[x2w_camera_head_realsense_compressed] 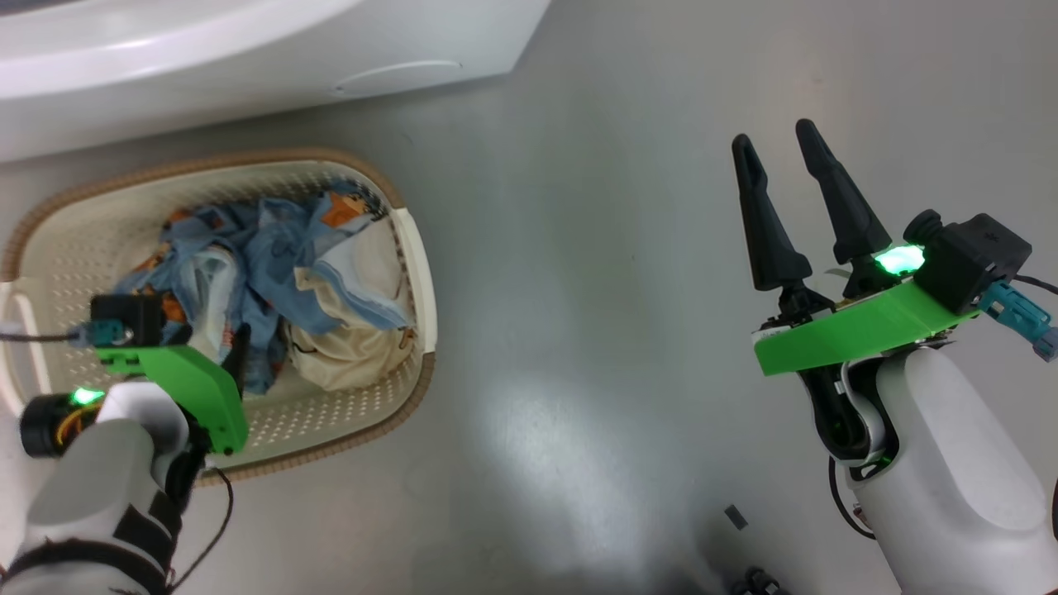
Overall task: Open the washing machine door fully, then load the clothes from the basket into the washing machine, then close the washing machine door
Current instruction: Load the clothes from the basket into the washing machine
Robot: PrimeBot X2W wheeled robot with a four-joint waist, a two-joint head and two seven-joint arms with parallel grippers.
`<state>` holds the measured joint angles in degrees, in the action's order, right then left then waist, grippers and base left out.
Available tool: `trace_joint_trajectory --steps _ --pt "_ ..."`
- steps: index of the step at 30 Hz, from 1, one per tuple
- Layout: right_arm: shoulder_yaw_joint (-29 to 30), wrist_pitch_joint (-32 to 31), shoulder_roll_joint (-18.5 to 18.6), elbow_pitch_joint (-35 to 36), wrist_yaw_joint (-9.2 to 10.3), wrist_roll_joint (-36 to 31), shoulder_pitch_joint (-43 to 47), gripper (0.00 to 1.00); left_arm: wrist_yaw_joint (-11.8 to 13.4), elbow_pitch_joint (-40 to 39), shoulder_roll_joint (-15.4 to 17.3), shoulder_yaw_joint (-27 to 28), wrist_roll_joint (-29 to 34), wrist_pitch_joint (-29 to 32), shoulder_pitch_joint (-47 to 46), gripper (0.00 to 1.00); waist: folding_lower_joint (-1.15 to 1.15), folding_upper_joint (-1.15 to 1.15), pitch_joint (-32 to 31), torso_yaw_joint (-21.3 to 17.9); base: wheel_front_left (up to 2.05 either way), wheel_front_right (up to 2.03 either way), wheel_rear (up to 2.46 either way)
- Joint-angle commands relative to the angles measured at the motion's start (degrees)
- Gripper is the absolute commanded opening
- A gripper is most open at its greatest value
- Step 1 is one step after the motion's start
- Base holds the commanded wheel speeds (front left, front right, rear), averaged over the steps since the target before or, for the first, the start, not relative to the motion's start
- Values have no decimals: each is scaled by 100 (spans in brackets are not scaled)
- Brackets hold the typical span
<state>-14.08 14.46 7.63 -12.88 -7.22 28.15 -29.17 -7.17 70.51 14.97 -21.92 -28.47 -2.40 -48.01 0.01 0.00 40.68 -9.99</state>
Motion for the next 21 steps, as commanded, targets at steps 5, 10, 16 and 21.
trace_joint_trajectory --steps 5,10,16,21 --pt "-103 54 -113 182 -26 -54 -31 100 149 169 294 114 10 214 -295 100 0 0 501 -274 0 0 0" --pt "-128 54 -189 224 -26 -49 -108 100 252 246 423 135 -30 342 -475 100 0 0 752 -392 0 0 0" --pt "-124 54 -272 294 -26 -61 -129 100 269 284 537 89 -22 464 -761 100 0 0 1047 -503 0 0 0" --pt "-146 54 -310 327 -26 -87 -151 100 288 307 564 -11 27 718 -966 100 0 0 1215 -577 0 0 0"
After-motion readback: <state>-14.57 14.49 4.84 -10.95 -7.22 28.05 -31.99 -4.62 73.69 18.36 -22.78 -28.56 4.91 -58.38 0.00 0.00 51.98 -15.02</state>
